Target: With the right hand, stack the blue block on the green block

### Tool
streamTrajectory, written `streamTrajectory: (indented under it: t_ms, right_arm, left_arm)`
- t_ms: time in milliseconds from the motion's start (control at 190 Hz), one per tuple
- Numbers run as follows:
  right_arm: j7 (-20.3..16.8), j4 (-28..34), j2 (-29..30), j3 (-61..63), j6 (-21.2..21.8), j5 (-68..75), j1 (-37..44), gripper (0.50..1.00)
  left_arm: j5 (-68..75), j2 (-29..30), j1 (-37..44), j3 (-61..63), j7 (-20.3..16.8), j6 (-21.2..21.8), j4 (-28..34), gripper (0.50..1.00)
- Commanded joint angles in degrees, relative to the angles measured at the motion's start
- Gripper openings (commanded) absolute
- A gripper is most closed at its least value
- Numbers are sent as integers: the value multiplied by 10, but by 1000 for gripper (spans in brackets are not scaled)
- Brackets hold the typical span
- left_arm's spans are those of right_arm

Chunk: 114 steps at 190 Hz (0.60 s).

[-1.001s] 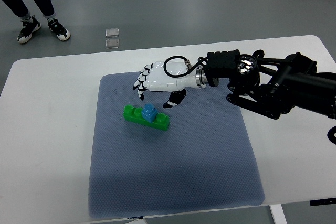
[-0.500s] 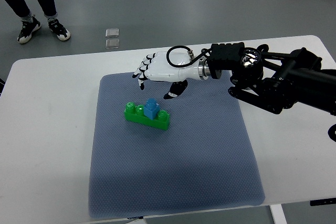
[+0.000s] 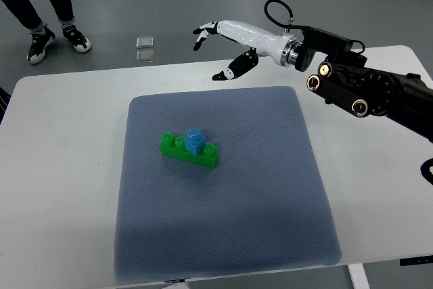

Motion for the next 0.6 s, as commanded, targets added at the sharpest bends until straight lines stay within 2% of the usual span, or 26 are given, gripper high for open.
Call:
streamTrajectory:
  t_ms: [0, 142, 348, 595]
  right_arm:
    - [0, -11, -1, 0, 0, 148, -4, 913]
    - [0, -16, 2, 0, -1, 337, -23, 913]
    - [-2, -24, 8, 10, -1, 510, -64, 913]
    - [-48, -36, 22, 81, 0, 674, -111, 913]
  left_arm:
    - [0, 0, 0, 0, 0, 0, 0, 1000]
    - [0, 0, 0, 0, 0, 0, 0, 1000]
    - [0, 0, 0, 0, 0, 0, 0, 1000]
    - [0, 0, 0, 0, 0, 0, 0, 1000]
